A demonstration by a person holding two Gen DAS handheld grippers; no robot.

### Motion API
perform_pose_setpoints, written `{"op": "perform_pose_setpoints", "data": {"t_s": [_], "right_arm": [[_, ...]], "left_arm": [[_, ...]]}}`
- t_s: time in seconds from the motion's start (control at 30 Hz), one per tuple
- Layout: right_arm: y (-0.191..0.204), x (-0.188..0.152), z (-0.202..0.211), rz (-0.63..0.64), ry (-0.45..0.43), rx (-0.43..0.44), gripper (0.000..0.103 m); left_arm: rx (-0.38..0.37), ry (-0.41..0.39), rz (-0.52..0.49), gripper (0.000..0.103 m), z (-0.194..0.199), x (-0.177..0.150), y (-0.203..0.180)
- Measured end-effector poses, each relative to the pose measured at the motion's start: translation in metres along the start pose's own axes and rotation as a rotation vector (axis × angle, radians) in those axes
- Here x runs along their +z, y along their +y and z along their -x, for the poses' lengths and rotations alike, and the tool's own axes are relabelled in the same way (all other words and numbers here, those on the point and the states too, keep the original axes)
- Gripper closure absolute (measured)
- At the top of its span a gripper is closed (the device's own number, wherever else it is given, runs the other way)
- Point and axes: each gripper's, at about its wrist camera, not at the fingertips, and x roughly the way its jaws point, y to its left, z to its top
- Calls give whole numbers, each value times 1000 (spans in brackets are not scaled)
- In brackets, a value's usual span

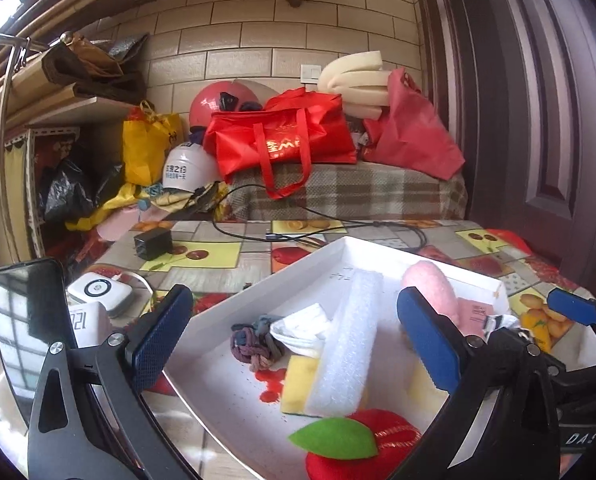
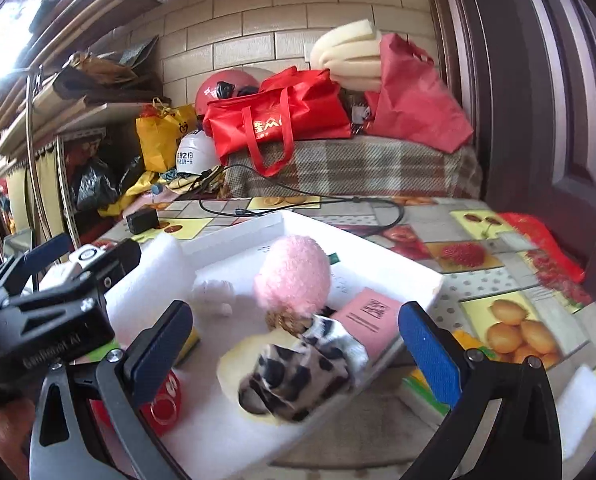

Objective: Organize soft objects
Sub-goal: 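Open both tools to drop the pouch and foam strip into the tray, then move both tools away from the tray toward the remaining items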

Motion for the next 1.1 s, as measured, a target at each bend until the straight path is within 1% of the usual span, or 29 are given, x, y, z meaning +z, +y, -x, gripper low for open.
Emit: {"op": "perform_pose_setpoints", "data": {"t_s": [0.07,0.13,0.2,0.23,0.27,0.3,0.33,0.37,0.43,0.47,0.53,0.57,0.6,0.63,0.7,0.73,0.77,0.83,0.9,0.97,1.0,1.03,1.1], "right_arm": [[-14,-3,11,-8,0,-18,0],[-40,-8,21,-78,32,-13,0],[-63,-13,28,-129,61,-43,0],[-83,-16,35,-155,68,-86,0],[-93,-18,39,-162,69,-116,0],[-116,-21,47,-183,76,-173,0],[-133,-23,53,-205,85,-212,0],[-145,-25,58,-226,93,-238,0],[-181,-32,68,-309,129,-303,0],[-205,-38,69,-376,160,-338,0],[-235,-48,68,-481,218,-354,0],[-243,-52,66,-517,238,-347,0],[-254,-60,61,-582,273,-313,0],[-257,-62,59,-599,279,-301,0],[-251,-58,57,-568,249,-286,0],[-246,-55,56,-549,248,-285,0],[-238,-51,49,-509,258,-290,0],[-230,-46,39,-464,279,-296,0],[-221,-43,18,-393,351,-314,0],[-214,-44,2,-333,429,-301,0],[-209,-44,0,-281,450,-323,0],[-203,-45,-1,-234,466,-326,0],[-193,-52,3,-151,507,-316,1]], "left_arm": [[-29,-2,-2,0,8,-2,-4],[-70,0,-13,0,16,-4,-11],[-103,-4,-30,0,24,-6,-21],[-120,-4,-38,0,28,-7,-25],[-137,-4,-45,0,32,-8,-30],[-158,-3,-51,0,36,-9,-35],[-178,-2,-59,0,39,-10,-39],[-207,-3,-71,0,43,-11,-45],[-272,-3,-107,0,52,-14,-62],[-300,-1,-126,0,56,-15,-70],[-373,7,-165,0,63,-18,-88],[-405,14,-184,0,64,-19,-96],[-445,28,-211,0,65,-21,-108],[-480,47,-236,0,66,-22,-121],[-519,84,-245,0,62,-23,-139],[-536,103,-230,0,59,-24,-146],[-554,129,-204,0,55,-24,-154],[-557,159,-189,0,49,-24,-166],[-540,169,-204,0,47,-24,-176],[-539,190,-221,0,42,-24,-184],[-531,203,-225,0,39,-24,-186],[-522,214,-226,0,33,-24,-187],[-475,243,-224,0,17,-22,-195]]}}
